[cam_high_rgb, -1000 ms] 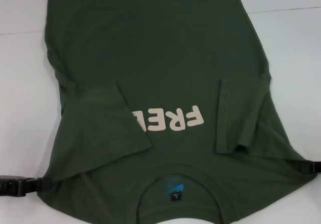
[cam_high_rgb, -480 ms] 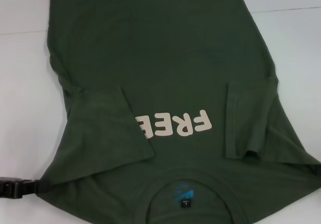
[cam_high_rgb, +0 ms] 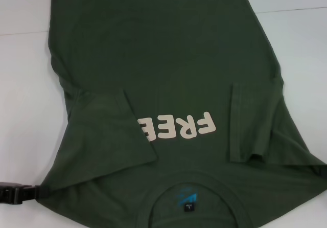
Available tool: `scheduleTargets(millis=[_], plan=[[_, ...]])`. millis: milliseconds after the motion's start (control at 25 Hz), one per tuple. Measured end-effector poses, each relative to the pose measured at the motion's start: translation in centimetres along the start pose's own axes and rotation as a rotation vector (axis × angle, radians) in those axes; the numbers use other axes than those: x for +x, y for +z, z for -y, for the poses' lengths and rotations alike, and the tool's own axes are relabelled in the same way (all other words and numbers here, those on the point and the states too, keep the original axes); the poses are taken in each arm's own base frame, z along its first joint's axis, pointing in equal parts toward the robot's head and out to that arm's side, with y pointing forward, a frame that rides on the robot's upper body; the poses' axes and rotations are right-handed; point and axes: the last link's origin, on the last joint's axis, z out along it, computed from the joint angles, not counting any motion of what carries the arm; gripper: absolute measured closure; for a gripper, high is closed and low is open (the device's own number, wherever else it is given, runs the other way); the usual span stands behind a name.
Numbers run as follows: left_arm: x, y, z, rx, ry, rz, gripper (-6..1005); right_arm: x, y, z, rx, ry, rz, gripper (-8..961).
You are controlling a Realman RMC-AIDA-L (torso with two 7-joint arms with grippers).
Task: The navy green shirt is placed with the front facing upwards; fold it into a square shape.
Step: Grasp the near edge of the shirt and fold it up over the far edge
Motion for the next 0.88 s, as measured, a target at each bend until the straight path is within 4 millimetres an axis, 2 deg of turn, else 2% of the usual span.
scheduleTargets(millis=[640,880], plan=[[-0.2,-0.1,0.1,0.007,-0.001,0.007,947,1.4,-1.1,0.7,0.013,0.038,0.010,951],[-0.2,-0.1,0.1,0.004,-0.002,0.008,946,1.3,-1.1,0.7,0.010,0.043,0.017,951]])
